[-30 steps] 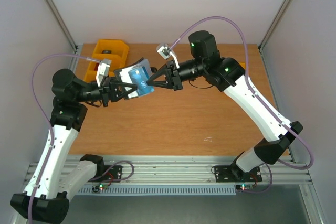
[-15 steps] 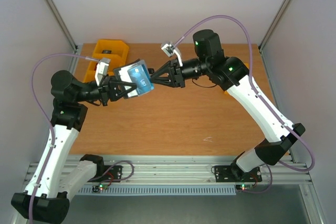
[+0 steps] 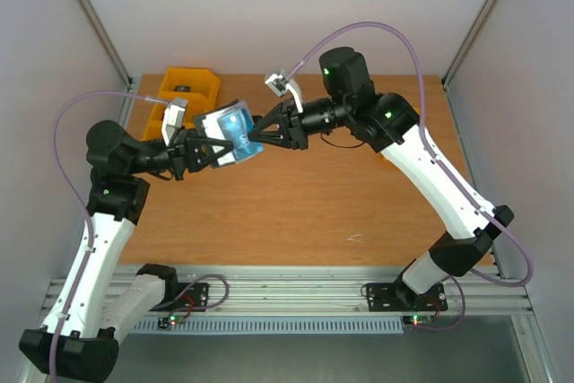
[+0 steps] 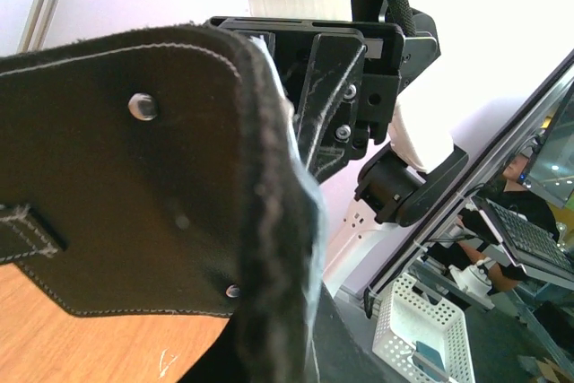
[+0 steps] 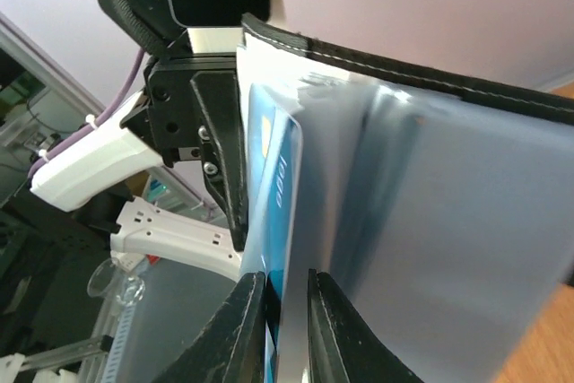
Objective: Take the credit cards out of the card holder
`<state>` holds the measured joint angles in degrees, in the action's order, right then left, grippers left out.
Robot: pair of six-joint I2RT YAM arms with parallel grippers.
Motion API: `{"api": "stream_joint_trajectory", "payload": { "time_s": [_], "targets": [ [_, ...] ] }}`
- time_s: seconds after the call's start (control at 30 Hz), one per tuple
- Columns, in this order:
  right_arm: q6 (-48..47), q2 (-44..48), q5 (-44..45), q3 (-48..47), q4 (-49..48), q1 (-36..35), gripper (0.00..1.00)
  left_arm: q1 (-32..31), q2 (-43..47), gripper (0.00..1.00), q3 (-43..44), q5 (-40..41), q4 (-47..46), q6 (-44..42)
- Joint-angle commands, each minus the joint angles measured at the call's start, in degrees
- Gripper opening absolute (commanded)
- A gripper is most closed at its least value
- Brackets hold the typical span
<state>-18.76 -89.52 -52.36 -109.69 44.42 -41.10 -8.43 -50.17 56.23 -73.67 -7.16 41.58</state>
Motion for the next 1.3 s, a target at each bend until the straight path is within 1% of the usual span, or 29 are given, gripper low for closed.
{"api": "stream_joint_trajectory", "payload": {
  "time_s": [0.0,0.07,0.2,0.33,0.43,0.57,0.6,0.67,0.77,0.87,1.03,1.27],
  "targets": [
    [-1.5,-2.5,0.3,-3.1,1.9,-2.0,0.12,-0.5,0.6,0.00,-0.1,-1.0,-5.3,-0.2],
    [-1.0,-2.4,-1.2,-3.2,1.1,-2.1,0.10,-0.5,0.8,0.00,-0.3,-1.0,-5.2,-0.2],
    [-1.0,-1.9,-2.7,-3.3,0.6,-2.1,0.01,-0.5,1.0,0.00,-1.1,-0.7,-5.1,-0.2],
    [-0.9,-0.9,-3.3,-3.0,0.5,-1.8,0.01,-0.5,1.1,0.00,-1.3,0.3,-1.9,-1.6],
    [-1.0,0.1,-2.6,-2.0,0.5,-1.2,0.01,-0.5,1.3,0.05,-1.4,0.3,-0.2,-3.0],
    [-1.3,1.0,-2.5,-1.0,0.6,-0.6,0.01,-0.5,1.4,0.14,-1.6,0.0,-0.1,-2.8],
    [-1.3,1.1,-2.6,-0.9,0.8,-0.4,0.01,-0.5,1.5,0.14,-1.6,-0.1,-0.1,-2.7],
    [-1.4,1.6,-2.5,-0.7,1.0,-0.1,0.01,-0.5,1.5,0.13,-1.6,-0.2,0.0,-2.6],
    [-1.4,2.3,-2.2,-0.1,0.9,0.8,0.01,-0.5,1.5,0.08,-1.8,-0.2,0.1,-2.5],
    [-1.4,2.7,-2.2,0.1,1.3,1.5,0.01,-0.5,1.5,0.01,-1.8,-0.1,0.0,-2.4],
    [-2.5,3.3,-1.5,0.4,2.8,2.6,0.01,-0.5,1.4,0.00,-1.8,0.7,0.1,-2.2],
    [-3.9,5.3,-1.0,1.9,5.5,7.1,0.01,-0.3,1.5,0.00,-2.1,1.5,1.7,-3.4]
  ]
}}
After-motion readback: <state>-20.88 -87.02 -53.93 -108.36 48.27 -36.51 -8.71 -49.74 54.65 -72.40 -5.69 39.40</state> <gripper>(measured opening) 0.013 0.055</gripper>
